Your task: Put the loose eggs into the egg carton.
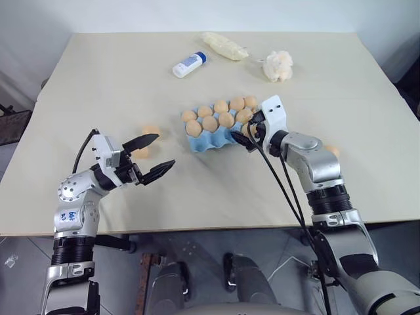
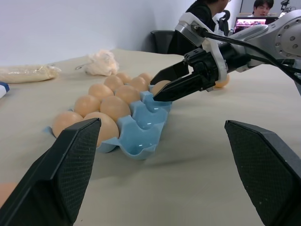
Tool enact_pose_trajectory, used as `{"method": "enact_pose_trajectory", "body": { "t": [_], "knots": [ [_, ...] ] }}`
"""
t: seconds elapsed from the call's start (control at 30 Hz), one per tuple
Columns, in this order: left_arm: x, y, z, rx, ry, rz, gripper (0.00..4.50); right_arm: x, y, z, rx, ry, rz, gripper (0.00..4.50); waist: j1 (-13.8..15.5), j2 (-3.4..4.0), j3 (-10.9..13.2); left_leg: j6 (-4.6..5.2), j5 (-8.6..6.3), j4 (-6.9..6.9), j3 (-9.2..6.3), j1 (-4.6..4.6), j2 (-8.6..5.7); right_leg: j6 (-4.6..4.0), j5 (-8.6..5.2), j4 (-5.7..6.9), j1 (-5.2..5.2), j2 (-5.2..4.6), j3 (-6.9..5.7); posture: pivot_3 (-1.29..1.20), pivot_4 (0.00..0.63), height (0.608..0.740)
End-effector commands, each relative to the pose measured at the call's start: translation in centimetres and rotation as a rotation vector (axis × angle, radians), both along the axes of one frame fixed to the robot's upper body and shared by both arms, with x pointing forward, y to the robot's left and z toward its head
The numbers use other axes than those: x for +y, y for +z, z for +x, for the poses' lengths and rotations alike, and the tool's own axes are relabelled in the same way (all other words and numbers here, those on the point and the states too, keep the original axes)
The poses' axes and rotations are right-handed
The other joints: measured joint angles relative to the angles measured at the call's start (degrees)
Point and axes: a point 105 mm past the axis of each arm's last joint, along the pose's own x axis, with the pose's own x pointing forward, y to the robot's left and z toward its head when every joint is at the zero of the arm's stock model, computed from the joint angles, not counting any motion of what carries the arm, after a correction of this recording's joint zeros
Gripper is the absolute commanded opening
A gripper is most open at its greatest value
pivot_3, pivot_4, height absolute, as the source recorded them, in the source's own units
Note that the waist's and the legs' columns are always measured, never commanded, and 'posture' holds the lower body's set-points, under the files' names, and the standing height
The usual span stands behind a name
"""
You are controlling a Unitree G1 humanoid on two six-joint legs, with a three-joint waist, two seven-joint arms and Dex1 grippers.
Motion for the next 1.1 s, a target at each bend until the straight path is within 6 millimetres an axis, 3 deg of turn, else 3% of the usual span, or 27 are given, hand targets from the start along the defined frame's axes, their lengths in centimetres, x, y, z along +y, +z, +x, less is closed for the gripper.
{"method": "enact_pose_trajectory", "body": {
  "t": [0.03, 0.2, 0.33, 0.5, 0.9, 1.1],
  "knots": [
    [0.0, 1.5, -0.4, -0.066, -0.009, -0.009, 4.50, -0.1, 2.6, 0.3, -0.088, -0.005, 0.032, 4.47, -0.06, 0.00, 0.00, -0.02, 0.01, -0.01, 0.00, 0.00, 0.01, 0.00, 0.00, 0.00, 0.00, 0.01, 0.00, 0.00, 0.150, 0.740],
    [0.0, 1.5, -0.5, -0.066, -0.016, -0.008, 4.50, -1.2, 3.8, -0.5, -0.128, -0.005, 0.034, 4.47, -0.04, 0.00, 0.00, -0.07, 0.04, -0.03, 0.00, 0.00, 0.01, 0.00, 0.00, 0.03, -0.04, 0.01, 0.01, 0.00, 0.150, 0.740],
    [0.2, 1.0, -0.8, -0.052, -0.029, 0.003, 4.50, -4.3, 4.6, -4.6, -0.151, 0.083, 0.014, 4.47, 1.04, 0.01, 0.01, -0.06, 0.03, -0.14, -0.12, -0.06, -0.01, -0.01, -0.01, -0.07, -0.05, -0.03, -0.07, 0.00, 0.150, 0.740],
    [0.8, 0.7, -1.2, -0.047, -0.040, 0.002, 4.50, -7.4, 4.7, -8.0, -0.187, 0.067, 0.021, 4.47, 1.43, 0.01, 0.01, 0.00, -0.03, -0.16, -0.02, -0.09, -0.02, -0.01, -0.01, -0.20, -0.06, -0.01, -0.07, 0.00, 0.150, 0.740],
    [2.8, 0.3, -1.6, -0.029, -0.037, 0.028, 4.50, -16.2, 2.0, -16.1, -0.224, -0.232, 0.065, 4.47, 1.60, 0.01, 0.01, -0.10, -0.01, -0.17, -0.10, 0.24, -0.01, -0.06, -0.04, -0.20, 0.26, 0.08, -0.13, 0.00, 0.150, 0.740],
    [2.6, 0.3, -1.3, -0.028, -0.045, 0.026, 4.50, -17.7, 0.1, -17.9, -0.189, -0.307, 0.076, 4.47, 1.38, 0.01, 0.01, -0.26, -0.10, -0.15, -0.16, 0.33, -0.01, -0.03, -0.02, -0.26, 0.45, 0.05, -0.16, 0.00, 0.150, 0.740]
  ]
}}
